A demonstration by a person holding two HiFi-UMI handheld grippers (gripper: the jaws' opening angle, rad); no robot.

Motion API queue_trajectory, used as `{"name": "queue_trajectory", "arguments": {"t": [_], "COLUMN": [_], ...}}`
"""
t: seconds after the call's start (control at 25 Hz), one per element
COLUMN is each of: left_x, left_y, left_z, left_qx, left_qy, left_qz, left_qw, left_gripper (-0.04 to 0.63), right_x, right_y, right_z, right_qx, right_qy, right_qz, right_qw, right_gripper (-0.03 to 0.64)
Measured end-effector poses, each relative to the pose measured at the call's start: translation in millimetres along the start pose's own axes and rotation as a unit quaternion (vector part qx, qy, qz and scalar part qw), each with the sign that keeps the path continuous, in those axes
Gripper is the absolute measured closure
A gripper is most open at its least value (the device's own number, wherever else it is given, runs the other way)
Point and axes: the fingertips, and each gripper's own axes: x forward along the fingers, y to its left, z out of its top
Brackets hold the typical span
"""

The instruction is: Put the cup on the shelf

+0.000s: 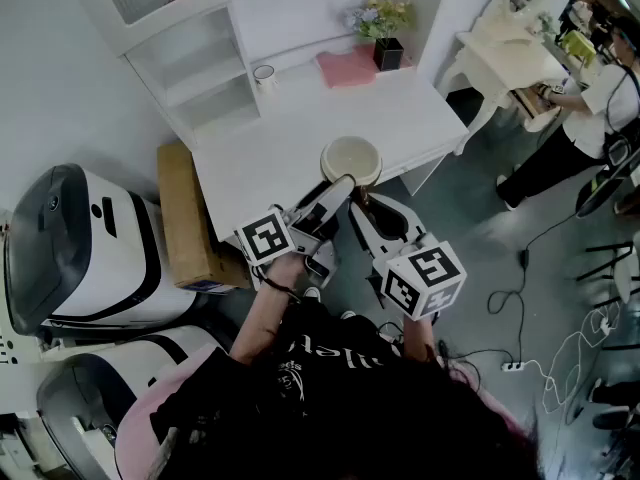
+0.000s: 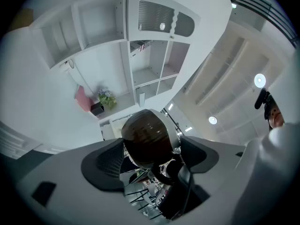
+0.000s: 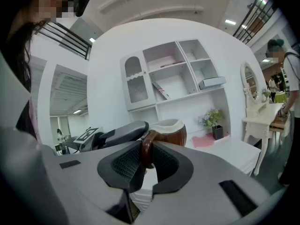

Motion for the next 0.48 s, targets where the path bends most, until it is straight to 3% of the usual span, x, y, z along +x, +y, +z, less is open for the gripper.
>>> {"name": "queue_trajectory", "arguments": {"t": [0.48], "left_x": [-10], "left_y": [17], "left_z": [25], "left_qx": [-0.007], "left_qy": [0.003], "left_qz": [0.004], "left_qw": [1.0000], "left_gripper": [0.209], "right_x": [31], "right_y": [9], "right_z": [-2], "right_qx": [0.002], "right_qy": [0.003], "right_qz": [-0.001], "right_qw": [1.000], "right_gripper": [0.526]}}
